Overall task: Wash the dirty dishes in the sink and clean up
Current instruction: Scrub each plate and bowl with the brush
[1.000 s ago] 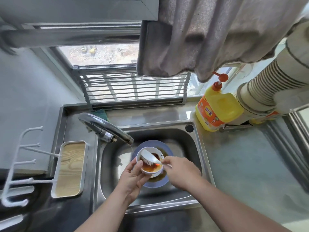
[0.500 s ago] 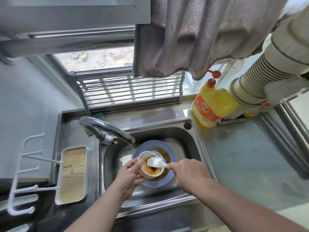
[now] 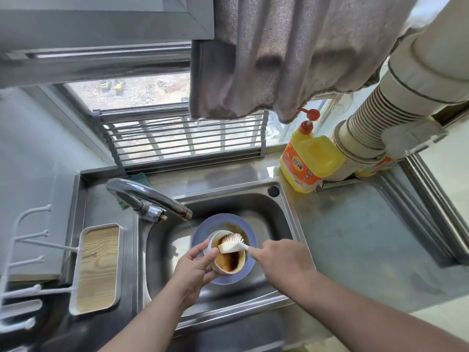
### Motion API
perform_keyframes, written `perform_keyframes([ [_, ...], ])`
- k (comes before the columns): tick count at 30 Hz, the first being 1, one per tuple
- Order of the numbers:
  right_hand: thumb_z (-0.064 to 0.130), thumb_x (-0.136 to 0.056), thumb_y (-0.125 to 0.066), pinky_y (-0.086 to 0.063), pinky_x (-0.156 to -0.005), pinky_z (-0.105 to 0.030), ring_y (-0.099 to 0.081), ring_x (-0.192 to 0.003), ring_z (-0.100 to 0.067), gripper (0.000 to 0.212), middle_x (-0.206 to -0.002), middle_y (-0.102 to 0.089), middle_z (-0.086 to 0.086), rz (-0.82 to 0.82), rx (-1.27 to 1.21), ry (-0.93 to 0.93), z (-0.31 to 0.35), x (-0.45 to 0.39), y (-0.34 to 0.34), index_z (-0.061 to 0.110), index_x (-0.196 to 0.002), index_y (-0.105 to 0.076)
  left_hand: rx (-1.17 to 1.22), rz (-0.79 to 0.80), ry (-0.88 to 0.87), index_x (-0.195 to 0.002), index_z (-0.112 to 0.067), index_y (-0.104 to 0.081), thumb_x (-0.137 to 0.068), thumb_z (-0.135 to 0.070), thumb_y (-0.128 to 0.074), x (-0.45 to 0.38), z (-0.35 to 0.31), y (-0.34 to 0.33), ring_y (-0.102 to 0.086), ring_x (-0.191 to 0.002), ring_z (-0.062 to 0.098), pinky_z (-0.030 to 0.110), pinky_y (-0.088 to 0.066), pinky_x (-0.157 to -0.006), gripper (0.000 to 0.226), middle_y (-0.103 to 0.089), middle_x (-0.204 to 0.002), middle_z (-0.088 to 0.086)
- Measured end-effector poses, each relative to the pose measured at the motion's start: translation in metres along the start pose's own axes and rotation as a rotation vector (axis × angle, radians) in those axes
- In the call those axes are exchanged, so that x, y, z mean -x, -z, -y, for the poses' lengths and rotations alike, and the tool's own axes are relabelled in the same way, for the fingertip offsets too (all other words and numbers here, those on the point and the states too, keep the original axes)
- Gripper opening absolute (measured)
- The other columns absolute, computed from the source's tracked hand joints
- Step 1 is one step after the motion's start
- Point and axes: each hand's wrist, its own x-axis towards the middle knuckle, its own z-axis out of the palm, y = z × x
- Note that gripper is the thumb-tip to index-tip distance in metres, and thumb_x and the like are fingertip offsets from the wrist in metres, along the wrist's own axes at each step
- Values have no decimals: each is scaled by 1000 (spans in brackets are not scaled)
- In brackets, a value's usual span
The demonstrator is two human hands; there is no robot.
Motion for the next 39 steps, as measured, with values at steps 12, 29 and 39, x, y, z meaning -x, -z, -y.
perform_keyframes([
  [12,24,-104,-56,-30,-41,-22,-37,-42,-8,19,-65,-52,4,167,-1414,-336,14,-10,-42,31,-116,-69,177,-54,-4,-140,-14,-61,-86,-13,-76,1,14,3,-74,-109,36,43,-64,-87,56,-75,-121,20],
  [29,31,-101,-41,-51,-75,-37,-65,-103,-30,38,-115,-72,4,-20,-478,-240,5,2,-19,50,-132,-51,186,-83,121,-132,-6,-65,-104,-31,-61,5,17,-13,-75,-104,36,45,-64,-84,38,-74,-118,26],
  [39,32,-101,-47,-50,-81,-36,-63,-111,-29,40,-122,-69,3,24,-316,-42,13,2,18,55,-134,-53,114,2,281,-132,-9,-64,-106,-50,-48,5,-6,-7,-72,-107,41,46,-61,-75,51,-74,-119,26],
])
